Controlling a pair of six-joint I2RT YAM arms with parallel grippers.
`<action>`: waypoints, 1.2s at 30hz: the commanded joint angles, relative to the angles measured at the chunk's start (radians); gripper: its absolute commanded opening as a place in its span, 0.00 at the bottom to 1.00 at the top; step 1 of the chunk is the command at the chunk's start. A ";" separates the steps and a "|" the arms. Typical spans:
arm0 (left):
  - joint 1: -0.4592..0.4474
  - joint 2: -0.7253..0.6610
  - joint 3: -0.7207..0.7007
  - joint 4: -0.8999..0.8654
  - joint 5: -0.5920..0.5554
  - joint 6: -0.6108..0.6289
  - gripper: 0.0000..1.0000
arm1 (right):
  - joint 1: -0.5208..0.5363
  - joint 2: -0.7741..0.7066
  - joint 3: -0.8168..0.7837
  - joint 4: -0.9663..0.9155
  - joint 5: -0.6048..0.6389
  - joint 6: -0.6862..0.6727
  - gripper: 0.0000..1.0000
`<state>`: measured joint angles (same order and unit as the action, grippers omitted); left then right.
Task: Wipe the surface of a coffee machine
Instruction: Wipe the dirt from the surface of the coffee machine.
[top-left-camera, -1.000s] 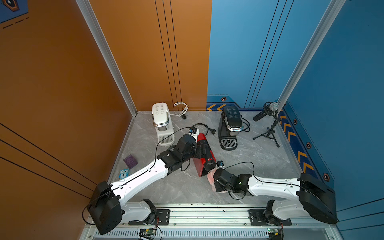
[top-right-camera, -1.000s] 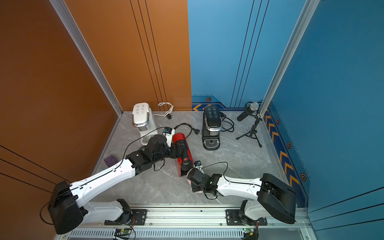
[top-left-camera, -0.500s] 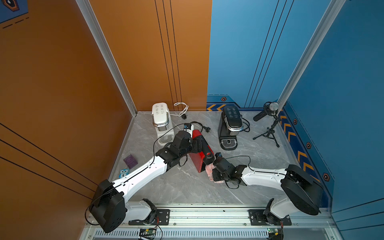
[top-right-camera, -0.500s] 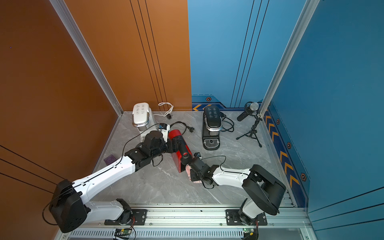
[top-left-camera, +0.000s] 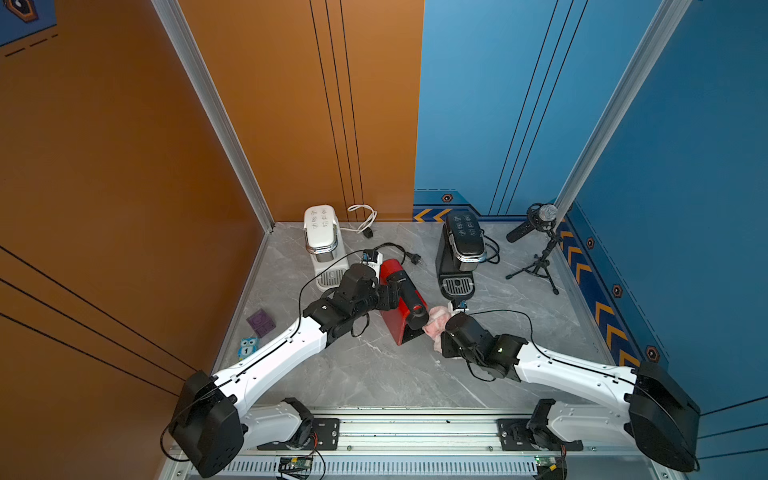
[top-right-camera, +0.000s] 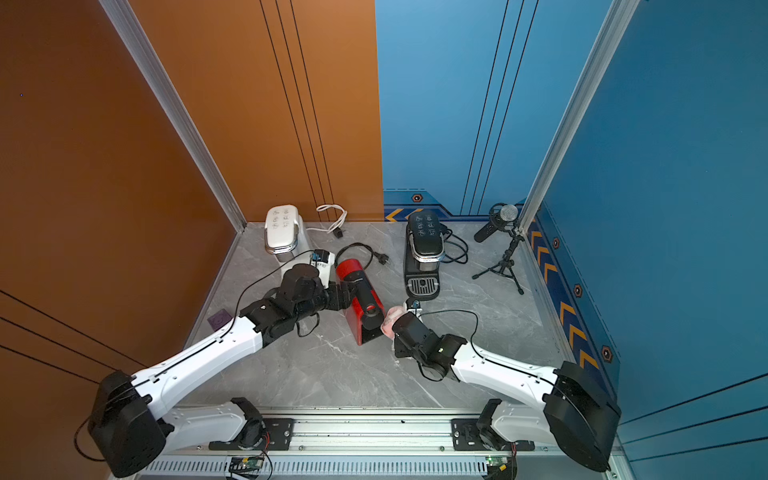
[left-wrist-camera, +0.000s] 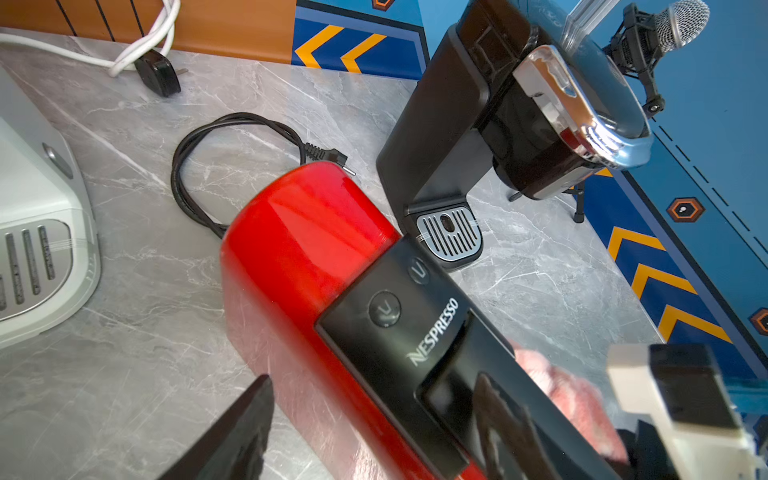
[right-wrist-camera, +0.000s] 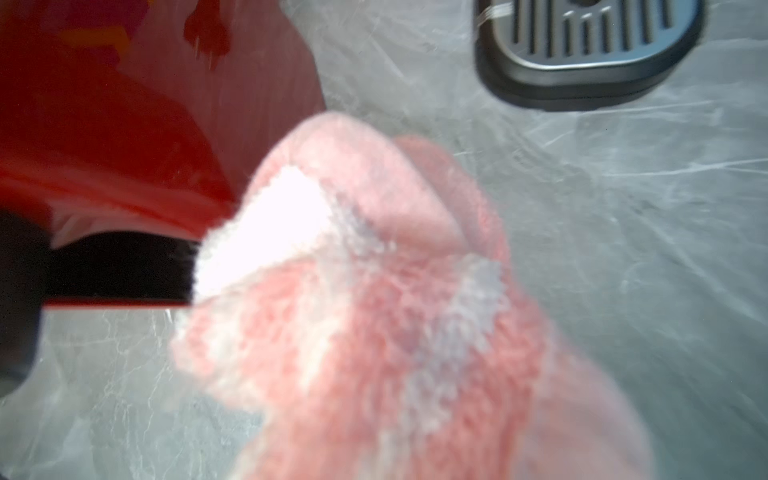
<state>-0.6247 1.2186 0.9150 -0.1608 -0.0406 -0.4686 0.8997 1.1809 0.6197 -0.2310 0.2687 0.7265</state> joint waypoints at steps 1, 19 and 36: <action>0.006 -0.033 -0.021 -0.036 0.029 -0.008 0.76 | -0.008 -0.096 -0.025 -0.068 0.174 0.038 0.00; 0.006 -0.045 -0.010 -0.037 0.073 -0.016 0.76 | 0.166 -0.328 -0.168 0.128 0.043 -0.021 0.00; -0.010 -0.016 -0.079 -0.018 0.032 -0.023 0.74 | 0.257 -0.040 0.195 -0.001 -0.011 -0.153 0.00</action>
<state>-0.6277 1.1843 0.8764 -0.1646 0.0078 -0.4870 1.1706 1.1400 0.7631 -0.2127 0.2829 0.6178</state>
